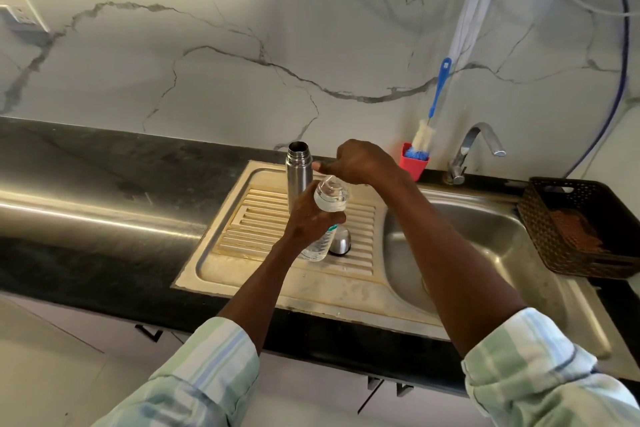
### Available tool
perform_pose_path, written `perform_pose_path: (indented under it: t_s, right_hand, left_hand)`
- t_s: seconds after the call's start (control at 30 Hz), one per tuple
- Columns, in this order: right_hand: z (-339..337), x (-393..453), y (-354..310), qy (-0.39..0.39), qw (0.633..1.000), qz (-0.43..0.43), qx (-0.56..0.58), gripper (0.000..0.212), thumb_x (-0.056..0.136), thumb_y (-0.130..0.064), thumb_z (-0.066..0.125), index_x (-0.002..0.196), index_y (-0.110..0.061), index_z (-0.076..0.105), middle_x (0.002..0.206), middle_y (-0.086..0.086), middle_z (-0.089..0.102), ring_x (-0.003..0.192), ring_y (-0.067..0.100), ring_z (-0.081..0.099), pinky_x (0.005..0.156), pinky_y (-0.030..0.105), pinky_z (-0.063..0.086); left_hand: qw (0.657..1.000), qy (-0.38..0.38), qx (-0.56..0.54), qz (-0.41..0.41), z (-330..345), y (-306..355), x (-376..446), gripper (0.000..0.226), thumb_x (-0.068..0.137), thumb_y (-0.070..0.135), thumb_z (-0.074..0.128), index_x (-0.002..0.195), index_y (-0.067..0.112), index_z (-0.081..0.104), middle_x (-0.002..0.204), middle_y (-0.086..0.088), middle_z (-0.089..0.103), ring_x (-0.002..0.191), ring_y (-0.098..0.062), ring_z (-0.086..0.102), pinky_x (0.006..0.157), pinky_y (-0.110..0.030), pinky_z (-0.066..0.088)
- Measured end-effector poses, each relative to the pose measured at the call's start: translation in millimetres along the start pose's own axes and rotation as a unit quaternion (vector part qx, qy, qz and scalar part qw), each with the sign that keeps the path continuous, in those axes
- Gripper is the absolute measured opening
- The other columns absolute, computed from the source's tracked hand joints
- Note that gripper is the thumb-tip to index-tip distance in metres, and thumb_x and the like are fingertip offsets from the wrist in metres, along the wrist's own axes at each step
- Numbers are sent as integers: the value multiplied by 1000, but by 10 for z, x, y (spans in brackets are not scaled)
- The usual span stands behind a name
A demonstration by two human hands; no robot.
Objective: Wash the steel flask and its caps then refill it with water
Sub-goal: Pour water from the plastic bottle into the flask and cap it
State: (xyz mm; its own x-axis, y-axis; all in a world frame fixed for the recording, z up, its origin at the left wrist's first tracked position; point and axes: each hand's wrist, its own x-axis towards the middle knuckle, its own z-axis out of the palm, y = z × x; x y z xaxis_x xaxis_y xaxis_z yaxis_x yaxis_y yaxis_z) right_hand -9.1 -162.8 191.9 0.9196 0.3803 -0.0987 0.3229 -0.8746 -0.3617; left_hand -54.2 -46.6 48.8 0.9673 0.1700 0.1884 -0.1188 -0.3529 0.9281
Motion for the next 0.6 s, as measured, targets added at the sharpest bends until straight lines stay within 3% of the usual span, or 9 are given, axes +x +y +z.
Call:
perform_pose_path:
  t_s: [0.1,0.23,0.33,0.43,0.5,0.6]
  right_hand:
    - [51,60,77,13,1000,5,17,43,89,-52,63,88,-8,63,71,1,58,74,20,59,61,31,41]
    - [-17,30,100,-32,997,-74,13,26,91,-31,66,104,-9,72,88,7,71,70,18,66,69,32,53]
    - [-54,19,94,-61,990,-128,22,21,90,-20,67,109,-13,71,96,6,71,65,11,63,62,23,49]
    - [-78,59,57,-85,983,-161,33,24,88,-11,68,112,-14,71,100,3,68,75,9,62,64,18,46]
    - [-82,117,19,-102,979,-173,35,25,88,-10,68,111,-15,72,105,2,66,85,12,61,65,18,45]
    - [-56,223,-32,-106,976,-173,83,22,88,-23,70,109,-15,72,100,2,69,79,9,64,69,21,49]
  left_hand:
    - [1000,2,1,2,36,-7,13,61,59,20,85,115,20,60,99,0,72,89,-14,70,82,-41,59]
    - [1000,12,-4,-2,50,-14,-36,64,62,14,85,120,16,58,103,0,72,91,-11,69,84,-38,58]
    - [1000,24,-5,-14,6,-49,-86,66,61,20,84,121,17,58,103,1,72,92,-12,70,85,-39,59]
    - [999,34,-4,-18,-75,-79,-115,62,58,24,83,116,22,60,101,4,73,91,-11,70,86,-41,58]
    - [999,37,-5,-21,-135,-92,-100,60,55,29,82,111,27,60,100,4,72,91,-11,70,86,-40,58]
    - [999,35,-5,-18,-229,-116,-41,60,56,29,83,110,30,59,101,2,72,92,-13,70,87,-42,58]
